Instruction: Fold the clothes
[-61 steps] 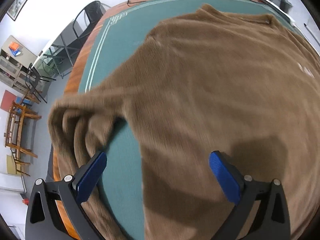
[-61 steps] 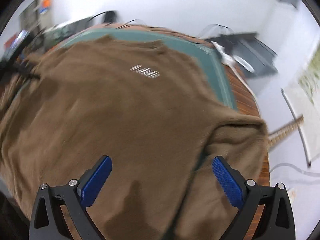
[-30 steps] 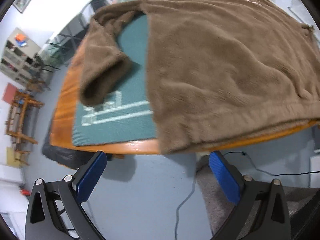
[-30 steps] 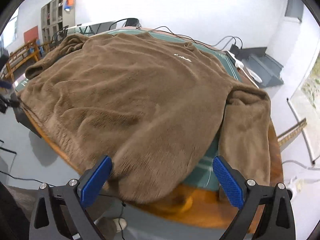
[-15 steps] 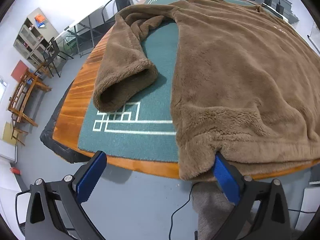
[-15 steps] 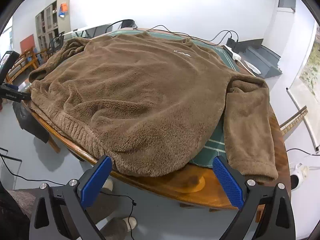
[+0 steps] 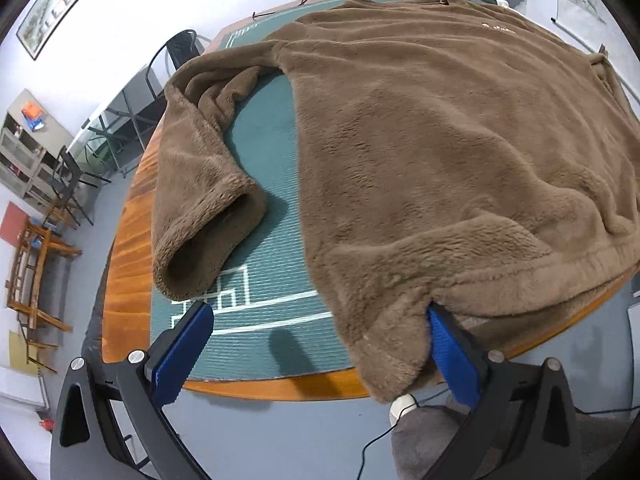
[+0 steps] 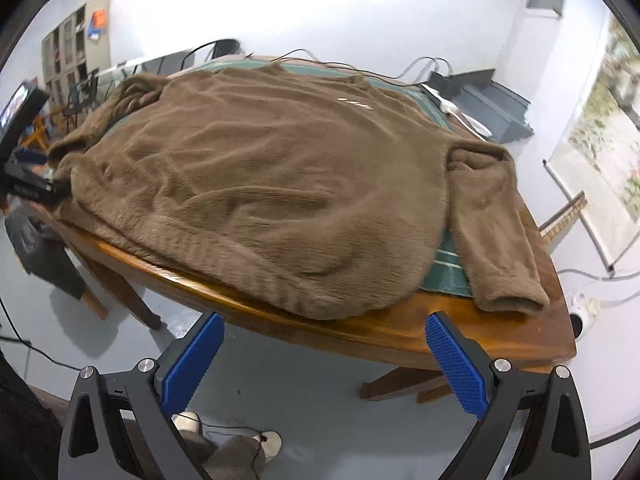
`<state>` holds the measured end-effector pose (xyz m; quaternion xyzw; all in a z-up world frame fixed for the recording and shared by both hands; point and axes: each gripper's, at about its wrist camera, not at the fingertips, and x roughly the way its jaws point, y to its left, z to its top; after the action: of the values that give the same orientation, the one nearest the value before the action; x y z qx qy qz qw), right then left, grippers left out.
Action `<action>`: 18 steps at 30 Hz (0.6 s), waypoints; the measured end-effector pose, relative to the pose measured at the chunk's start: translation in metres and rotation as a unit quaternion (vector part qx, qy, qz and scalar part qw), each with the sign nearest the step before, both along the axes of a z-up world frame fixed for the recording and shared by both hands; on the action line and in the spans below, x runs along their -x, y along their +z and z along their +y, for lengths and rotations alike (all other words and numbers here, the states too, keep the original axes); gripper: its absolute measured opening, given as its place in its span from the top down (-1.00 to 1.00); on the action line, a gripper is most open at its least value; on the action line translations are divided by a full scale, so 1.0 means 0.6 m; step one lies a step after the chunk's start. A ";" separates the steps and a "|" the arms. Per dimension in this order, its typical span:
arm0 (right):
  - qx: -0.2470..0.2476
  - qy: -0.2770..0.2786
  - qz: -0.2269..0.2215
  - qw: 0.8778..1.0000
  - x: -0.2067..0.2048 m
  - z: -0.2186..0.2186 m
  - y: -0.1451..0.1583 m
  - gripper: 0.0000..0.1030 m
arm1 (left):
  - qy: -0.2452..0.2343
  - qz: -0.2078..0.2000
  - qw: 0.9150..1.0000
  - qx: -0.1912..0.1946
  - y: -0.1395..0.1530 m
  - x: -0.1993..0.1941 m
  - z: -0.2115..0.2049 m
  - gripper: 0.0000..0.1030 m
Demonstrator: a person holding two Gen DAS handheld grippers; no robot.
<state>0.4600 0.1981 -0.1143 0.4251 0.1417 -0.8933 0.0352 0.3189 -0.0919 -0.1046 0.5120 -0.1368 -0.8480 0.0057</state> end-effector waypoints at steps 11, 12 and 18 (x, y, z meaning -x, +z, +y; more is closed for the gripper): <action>-0.058 0.088 0.029 0.994 0.055 -0.167 0.002 -0.99 | -0.008 0.056 0.998 -0.042 0.066 0.023 0.026 -1.00; -0.060 0.094 0.029 0.993 0.064 -0.180 0.001 -0.99 | -0.005 0.057 0.997 -0.049 0.070 0.026 0.023 -1.00; -0.073 0.132 0.017 0.988 0.095 -0.239 -0.016 -0.99 | 0.020 0.065 0.994 -0.080 0.099 0.037 0.001 -1.00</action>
<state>0.4031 0.0547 -0.1240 0.3892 0.2619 -0.8750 0.1194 0.2970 -0.0914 -0.0455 0.4572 -0.0574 -0.8874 -0.0095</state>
